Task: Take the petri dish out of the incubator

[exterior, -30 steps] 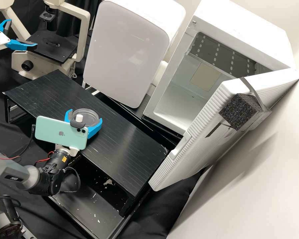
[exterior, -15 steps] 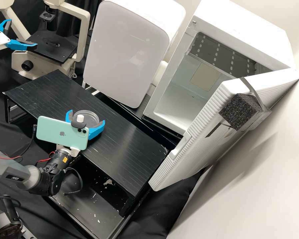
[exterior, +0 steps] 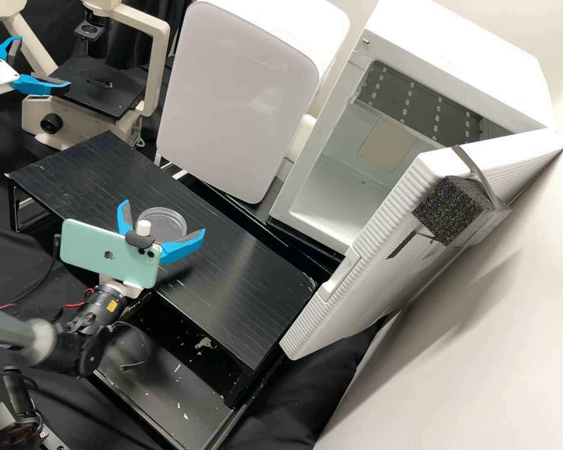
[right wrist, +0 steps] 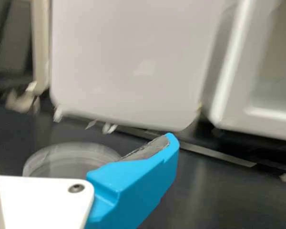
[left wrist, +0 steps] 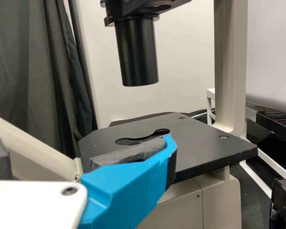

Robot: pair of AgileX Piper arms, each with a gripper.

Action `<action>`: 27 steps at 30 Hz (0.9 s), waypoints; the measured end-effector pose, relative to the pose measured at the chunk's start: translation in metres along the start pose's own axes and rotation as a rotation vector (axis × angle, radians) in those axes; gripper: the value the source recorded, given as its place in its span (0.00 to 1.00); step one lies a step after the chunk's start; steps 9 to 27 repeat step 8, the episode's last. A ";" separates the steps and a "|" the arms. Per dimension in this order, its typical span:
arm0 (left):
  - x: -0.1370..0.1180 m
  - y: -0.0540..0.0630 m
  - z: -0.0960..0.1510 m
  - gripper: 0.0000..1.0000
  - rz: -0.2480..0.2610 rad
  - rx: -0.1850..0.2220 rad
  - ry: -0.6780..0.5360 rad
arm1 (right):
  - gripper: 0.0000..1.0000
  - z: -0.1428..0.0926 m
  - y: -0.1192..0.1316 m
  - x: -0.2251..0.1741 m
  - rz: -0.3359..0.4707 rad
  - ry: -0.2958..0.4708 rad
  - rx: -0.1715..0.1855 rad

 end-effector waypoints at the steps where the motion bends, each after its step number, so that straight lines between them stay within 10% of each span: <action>1: 0.000 0.000 0.000 1.00 0.000 0.000 0.000 | 1.00 -0.003 0.002 -0.003 0.037 0.003 0.008; 8: 0.000 0.000 0.000 1.00 0.000 0.000 0.000 | 1.00 -0.016 0.016 -0.013 0.186 0.082 0.152; 27: 0.000 0.000 0.000 1.00 0.000 0.000 0.000 | 1.00 -0.016 0.016 -0.013 0.186 0.082 0.152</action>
